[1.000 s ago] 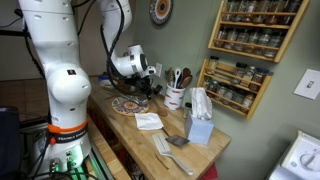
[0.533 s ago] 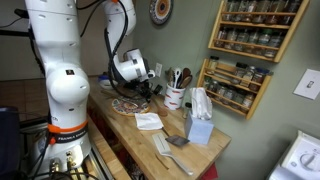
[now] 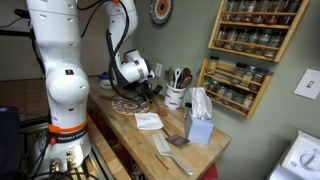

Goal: Put the big soup ladle on the yellow chopping board

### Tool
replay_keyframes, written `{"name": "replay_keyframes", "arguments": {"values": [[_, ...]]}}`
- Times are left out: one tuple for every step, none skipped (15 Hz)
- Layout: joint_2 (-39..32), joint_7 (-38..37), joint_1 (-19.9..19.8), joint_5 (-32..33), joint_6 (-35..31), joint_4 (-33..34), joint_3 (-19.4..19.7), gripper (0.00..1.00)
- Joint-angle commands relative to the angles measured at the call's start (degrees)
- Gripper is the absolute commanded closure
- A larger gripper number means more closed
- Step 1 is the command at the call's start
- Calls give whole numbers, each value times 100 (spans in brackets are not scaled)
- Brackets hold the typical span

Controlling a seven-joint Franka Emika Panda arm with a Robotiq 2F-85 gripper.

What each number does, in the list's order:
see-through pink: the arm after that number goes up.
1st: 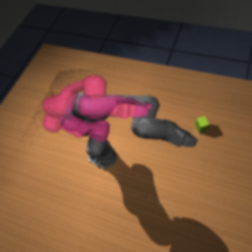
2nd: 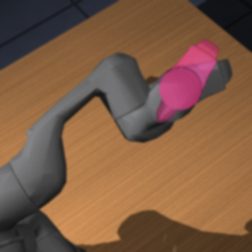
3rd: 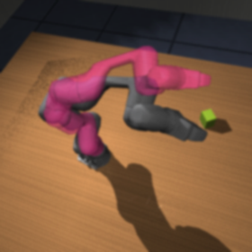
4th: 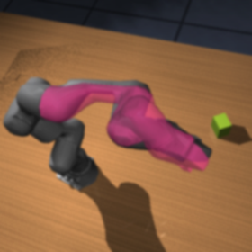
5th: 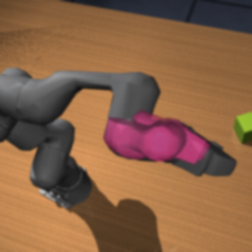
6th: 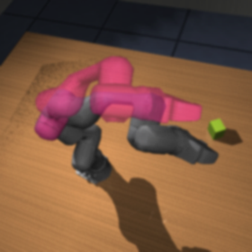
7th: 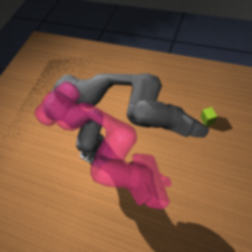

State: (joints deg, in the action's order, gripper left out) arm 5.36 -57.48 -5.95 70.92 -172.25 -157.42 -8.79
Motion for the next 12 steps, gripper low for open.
{"name": "replay_keyframes", "arguments": {"values": [[10,-23,-55,142,-295,5,152,11],[-32,95,-25,-6,-294,9,193,5],[-78,231,-7,-125,-445,13,257,0],[-186,448,26,-330,-560,14,330,0],[-246,575,53,-476,-640,13,383,0],[-365,775,103,-743,-701,11,430,0],[-439,941,152,-985,-723,7,449,0],[-398,1030,194,-1199,-593,3,418,0],[-451,1219,249,-1496,-554,4,377,0],[-492,1414,309,-1809,-593,4,333,0],[-498,1595,374,-2116,-568,5,279,0],[-499,1793,451,-2452,-570,5,226,0]]}}
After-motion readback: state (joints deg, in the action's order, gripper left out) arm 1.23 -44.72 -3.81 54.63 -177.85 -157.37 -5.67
